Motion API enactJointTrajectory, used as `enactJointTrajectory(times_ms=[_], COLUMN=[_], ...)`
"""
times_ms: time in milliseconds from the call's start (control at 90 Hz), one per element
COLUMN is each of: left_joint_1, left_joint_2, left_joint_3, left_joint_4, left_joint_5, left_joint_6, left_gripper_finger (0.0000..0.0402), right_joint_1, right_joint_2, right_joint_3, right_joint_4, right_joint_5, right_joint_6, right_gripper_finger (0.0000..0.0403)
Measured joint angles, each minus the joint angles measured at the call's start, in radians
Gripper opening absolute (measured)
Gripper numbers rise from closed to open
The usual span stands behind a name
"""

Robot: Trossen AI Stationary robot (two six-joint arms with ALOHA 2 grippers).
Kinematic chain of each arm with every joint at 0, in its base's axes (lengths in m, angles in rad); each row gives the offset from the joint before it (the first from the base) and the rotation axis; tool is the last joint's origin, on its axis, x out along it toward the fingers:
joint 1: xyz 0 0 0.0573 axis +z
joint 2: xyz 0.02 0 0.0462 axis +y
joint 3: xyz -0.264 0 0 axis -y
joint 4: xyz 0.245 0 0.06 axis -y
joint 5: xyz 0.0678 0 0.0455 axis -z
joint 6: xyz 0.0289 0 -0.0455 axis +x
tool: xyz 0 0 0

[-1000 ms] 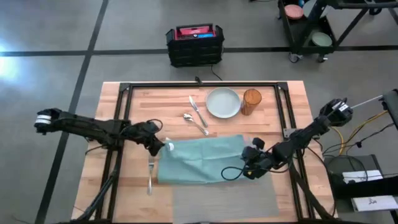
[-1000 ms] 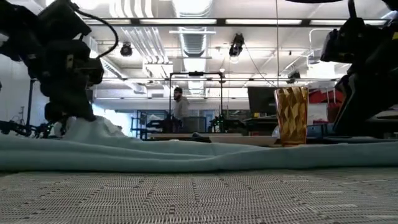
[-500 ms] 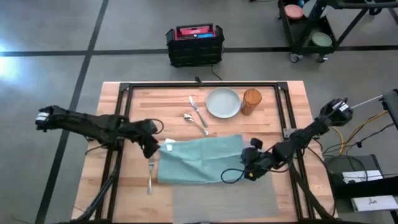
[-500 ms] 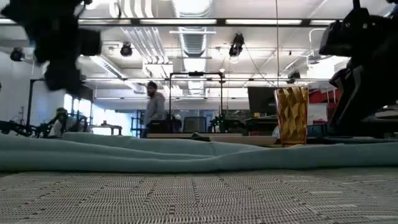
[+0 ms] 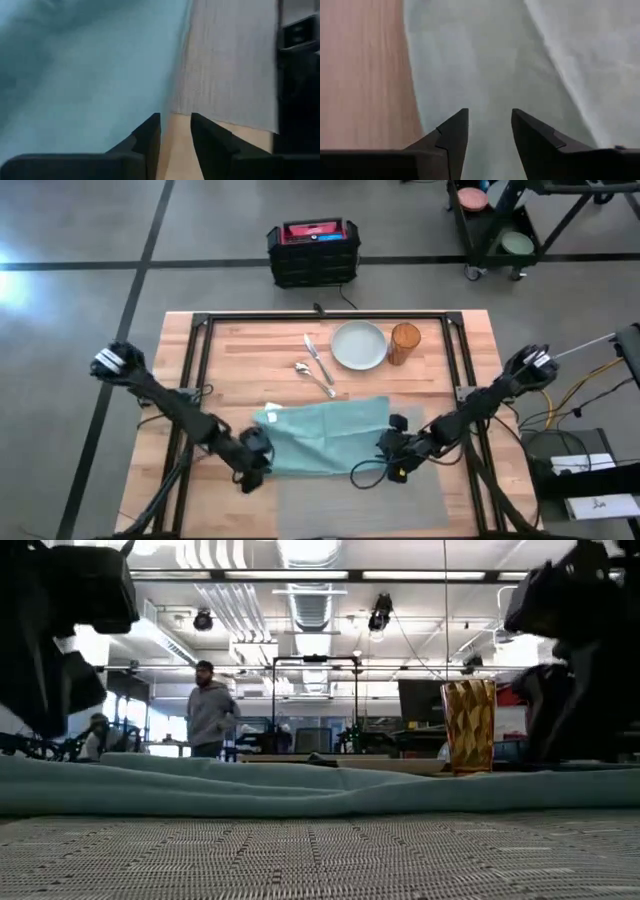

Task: Set table place
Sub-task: Fold the blue napkin on the gray placemat

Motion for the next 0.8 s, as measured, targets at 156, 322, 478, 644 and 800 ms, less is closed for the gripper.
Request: enactJointTrajectory(times_ms=[156, 322, 478, 644, 800], left_joint_1=[-0.020, -0.098, -0.153, -0.136, -0.103], left_joint_2=[0.114, 0.183, 0.211, 0.143, 0.120], left_joint_3=[0.072, 0.108, 0.121, 0.218, 0.269], left_joint_4=[-0.016, -0.015, -0.009, -0.108, -0.280], left_joint_5=[0.067, 0.110, 0.108, -0.026, -0.321], left_joint_6=[-0.017, -0.111, -0.182, -0.061, 0.051], left_gripper_finger=[0.0075, 0.0075, 0.0075, 0.0075, 0.0074], right_joint_1=[0.004, 0.034, 0.039, 0.037, 0.037], right_joint_2=[0.031, 0.003, -0.036, -0.060, -0.056], right_joint_3=[0.006, 0.007, 0.001, 0.000, 0.000], right_joint_4=[-0.051, -0.162, -0.186, -0.177, -0.168], right_joint_5=[-0.083, -0.091, -0.074, -0.069, -0.018], right_joint_6=[0.062, 0.157, 0.173, 0.167, 0.171], right_gripper_finger=[0.0110, 0.0088, 0.0072, 0.0058, 0.0047])
